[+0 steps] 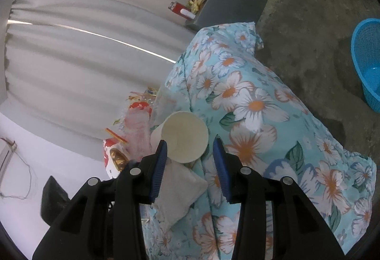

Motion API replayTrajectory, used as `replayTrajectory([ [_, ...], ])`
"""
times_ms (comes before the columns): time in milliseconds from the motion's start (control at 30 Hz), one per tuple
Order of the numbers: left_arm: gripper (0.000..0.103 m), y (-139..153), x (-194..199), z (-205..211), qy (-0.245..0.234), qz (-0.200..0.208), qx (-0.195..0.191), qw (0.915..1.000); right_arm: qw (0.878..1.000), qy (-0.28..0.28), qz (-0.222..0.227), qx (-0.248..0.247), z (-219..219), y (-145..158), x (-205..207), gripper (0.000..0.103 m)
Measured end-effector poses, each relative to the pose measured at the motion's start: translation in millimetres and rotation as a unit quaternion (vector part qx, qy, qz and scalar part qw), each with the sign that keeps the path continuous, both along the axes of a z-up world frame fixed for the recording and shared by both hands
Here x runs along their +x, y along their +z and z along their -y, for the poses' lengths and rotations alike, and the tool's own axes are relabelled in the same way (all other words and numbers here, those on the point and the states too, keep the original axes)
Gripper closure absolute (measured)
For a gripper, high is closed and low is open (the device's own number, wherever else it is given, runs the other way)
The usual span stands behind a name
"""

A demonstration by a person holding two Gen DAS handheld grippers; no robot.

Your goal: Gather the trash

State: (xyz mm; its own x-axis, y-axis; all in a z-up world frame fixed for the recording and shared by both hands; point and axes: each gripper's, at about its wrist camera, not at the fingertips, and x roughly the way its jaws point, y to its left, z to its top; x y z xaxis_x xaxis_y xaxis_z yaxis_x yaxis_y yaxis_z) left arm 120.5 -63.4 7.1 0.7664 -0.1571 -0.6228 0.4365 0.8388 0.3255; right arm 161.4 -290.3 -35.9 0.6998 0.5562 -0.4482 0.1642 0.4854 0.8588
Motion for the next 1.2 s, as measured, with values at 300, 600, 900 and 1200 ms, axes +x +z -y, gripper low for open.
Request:
replayTrajectory([
  [300, 0.098, 33, -16, -62, 0.012, -0.012, -0.168, 0.9856, 0.998, 0.034, 0.018, -0.056, -18, 43, 32, 0.063],
  [600, 0.099, 43, -45, -94, -0.003, 0.011, -0.254, 0.9672, 0.991, 0.084, -0.045, -0.098, -41, 40, 127, 0.065],
  [900, 0.099, 52, -48, -111, -0.015, 0.024, -0.297, 0.9543, 0.977, 0.119, -0.102, -0.144, -63, 15, 171, 0.097],
  [1200, 0.099, 60, -53, -109, -0.026, 0.035, -0.312, 0.9489, 0.986, 0.043, -0.056, -0.150, -37, 34, 143, 0.097],
])
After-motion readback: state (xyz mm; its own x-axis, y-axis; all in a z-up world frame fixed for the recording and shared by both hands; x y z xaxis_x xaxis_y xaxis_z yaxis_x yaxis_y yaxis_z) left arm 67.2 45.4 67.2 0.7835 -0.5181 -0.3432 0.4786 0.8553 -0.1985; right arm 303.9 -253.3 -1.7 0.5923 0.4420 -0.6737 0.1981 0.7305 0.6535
